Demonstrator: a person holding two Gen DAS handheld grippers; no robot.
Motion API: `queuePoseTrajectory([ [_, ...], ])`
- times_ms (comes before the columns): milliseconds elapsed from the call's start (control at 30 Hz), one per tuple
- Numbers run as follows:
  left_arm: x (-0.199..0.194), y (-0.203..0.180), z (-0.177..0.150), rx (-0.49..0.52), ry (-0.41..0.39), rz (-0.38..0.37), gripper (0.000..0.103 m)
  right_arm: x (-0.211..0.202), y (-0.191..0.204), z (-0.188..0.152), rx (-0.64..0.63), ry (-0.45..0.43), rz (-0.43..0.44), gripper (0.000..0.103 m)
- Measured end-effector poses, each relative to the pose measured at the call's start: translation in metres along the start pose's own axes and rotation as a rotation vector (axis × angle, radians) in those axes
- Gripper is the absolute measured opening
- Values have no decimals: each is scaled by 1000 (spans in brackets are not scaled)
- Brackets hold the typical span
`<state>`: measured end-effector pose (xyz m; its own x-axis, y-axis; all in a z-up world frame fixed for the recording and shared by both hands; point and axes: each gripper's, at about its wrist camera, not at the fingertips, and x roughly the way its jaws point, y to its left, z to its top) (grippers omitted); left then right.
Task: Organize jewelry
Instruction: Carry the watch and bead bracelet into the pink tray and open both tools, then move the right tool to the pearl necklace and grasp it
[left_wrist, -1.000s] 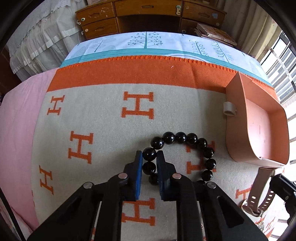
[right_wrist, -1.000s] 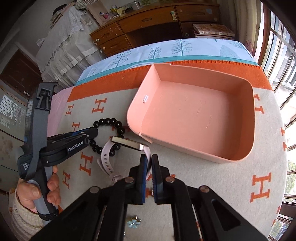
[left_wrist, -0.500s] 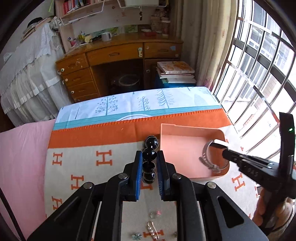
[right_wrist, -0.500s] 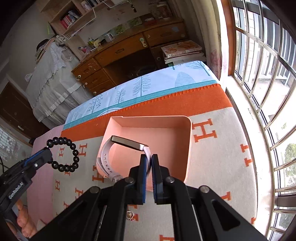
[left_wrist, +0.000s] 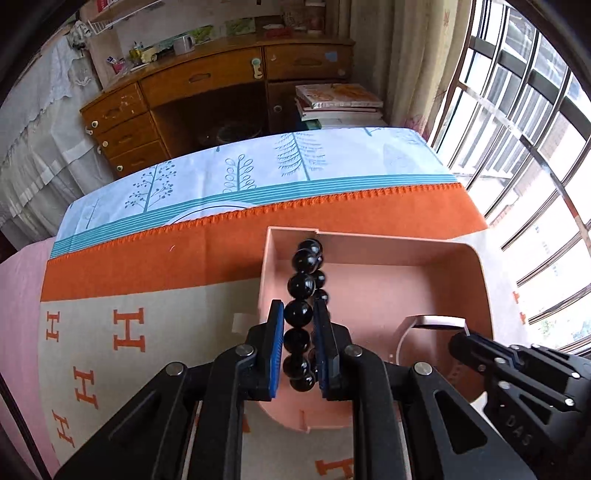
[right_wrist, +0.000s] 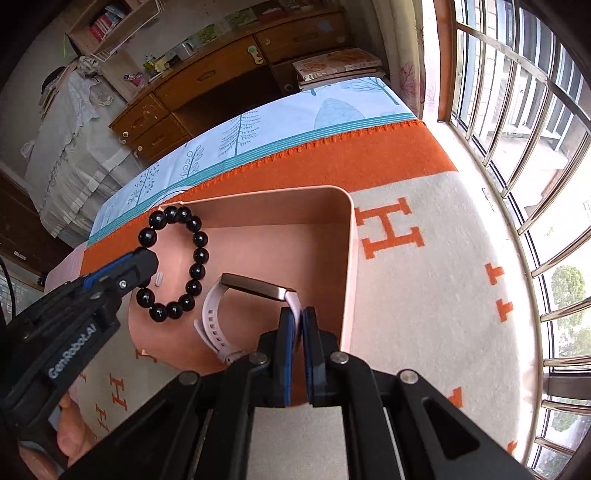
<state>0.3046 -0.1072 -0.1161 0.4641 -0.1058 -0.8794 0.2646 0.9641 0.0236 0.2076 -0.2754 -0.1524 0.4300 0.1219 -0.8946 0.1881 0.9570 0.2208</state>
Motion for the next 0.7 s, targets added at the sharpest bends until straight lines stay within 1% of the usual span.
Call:
queuePoseTrajectory([
  [33,1,4,-1,3,4,-13,18,0,1,0,-7,-1,-2,8],
  [67,0,6,-1,3,9,-40,22,-1,3,1,-13,3,0,11],
  [100,-3,9,-3,-2,10,-60,25,-1,4,1,-17,0,-1,12],
  [133,-7,11,-3,-9,9,-70,29,-3,4,1,-19,-7,-6,13],
  [200,-21,16,-4,-19,-25,-57,74,-7,6,1,-24,-19,7,14],
  [233,-31,17,-6,-21,-69,-50,78,-10,7,1,-26,-23,21,15],
  [267,-42,19,-7,-15,-112,-48,79,-14,8,0,-28,-28,29,15],
  [300,-51,19,-7,-4,-133,-50,79,-17,10,-1,-32,-35,30,15],
  [467,-90,25,-18,25,-159,-61,79,-43,17,-13,-51,-65,53,15],
  [633,-127,37,-43,26,-216,-71,79,-74,22,-32,-87,-104,70,16],
  [700,-140,42,-52,18,-213,-88,79,-87,23,-41,-100,-115,85,16],
])
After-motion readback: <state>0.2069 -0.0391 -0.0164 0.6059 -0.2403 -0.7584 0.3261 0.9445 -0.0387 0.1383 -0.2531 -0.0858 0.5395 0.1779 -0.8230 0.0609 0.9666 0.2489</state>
